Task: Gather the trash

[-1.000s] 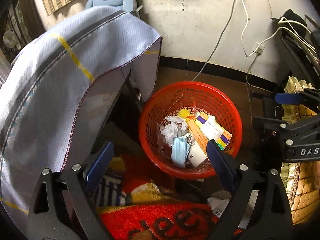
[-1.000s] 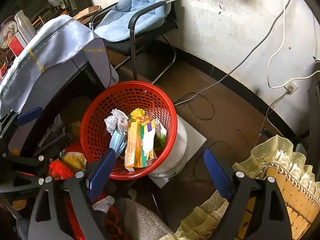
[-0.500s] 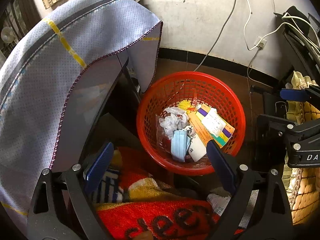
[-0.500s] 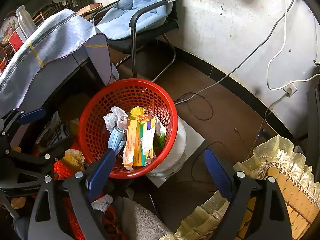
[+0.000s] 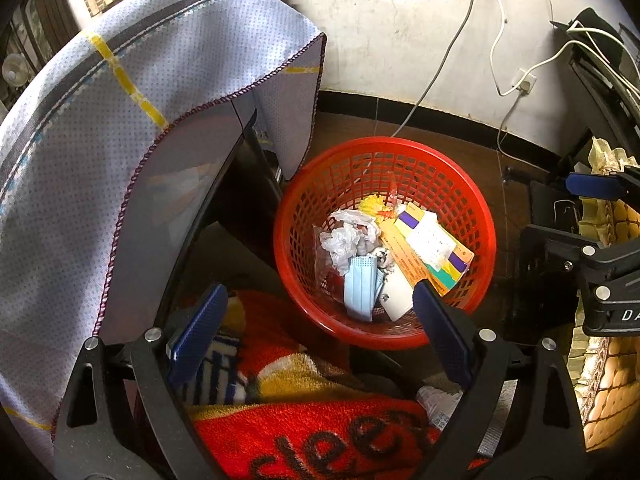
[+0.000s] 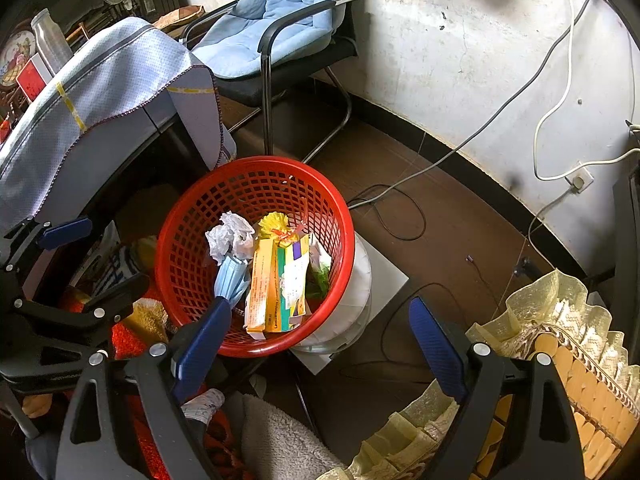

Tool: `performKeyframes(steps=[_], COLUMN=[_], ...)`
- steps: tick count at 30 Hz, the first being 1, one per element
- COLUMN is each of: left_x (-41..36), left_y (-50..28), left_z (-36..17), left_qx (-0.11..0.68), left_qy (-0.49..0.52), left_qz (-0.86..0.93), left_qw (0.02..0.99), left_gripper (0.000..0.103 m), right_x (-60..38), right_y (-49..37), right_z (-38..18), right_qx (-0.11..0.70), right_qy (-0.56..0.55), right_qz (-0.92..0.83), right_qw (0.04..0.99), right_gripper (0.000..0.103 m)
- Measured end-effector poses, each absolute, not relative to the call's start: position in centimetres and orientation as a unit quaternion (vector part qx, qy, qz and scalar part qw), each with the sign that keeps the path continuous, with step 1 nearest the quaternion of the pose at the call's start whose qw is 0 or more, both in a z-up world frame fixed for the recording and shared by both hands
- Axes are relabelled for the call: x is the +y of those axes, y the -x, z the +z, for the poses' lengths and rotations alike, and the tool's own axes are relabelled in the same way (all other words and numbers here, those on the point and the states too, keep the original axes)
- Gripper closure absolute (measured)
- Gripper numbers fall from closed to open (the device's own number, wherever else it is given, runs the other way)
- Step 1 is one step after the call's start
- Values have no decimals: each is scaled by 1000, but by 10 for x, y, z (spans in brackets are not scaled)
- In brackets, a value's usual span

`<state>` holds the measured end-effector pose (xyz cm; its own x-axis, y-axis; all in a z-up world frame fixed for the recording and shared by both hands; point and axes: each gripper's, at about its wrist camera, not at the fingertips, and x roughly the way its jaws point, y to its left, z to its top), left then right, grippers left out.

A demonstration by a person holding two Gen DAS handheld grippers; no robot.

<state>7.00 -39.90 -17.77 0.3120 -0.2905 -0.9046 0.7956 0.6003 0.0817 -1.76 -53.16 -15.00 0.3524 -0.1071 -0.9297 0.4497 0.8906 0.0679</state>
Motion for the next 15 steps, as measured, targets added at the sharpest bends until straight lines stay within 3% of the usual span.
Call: performKeyframes(steps=[15], left_x=[-397], left_y=[-71], left_z=[-179], left_qx=[468], left_qy=[-268], left_qz=[-353], left_qw=[764], left_gripper=[13], right_x=[-533], right_y=[18], right_z=[-149], right_qx=[542], right_qy=[-156], right_qz=[-174], right_qw=[807], right_gripper=[14])
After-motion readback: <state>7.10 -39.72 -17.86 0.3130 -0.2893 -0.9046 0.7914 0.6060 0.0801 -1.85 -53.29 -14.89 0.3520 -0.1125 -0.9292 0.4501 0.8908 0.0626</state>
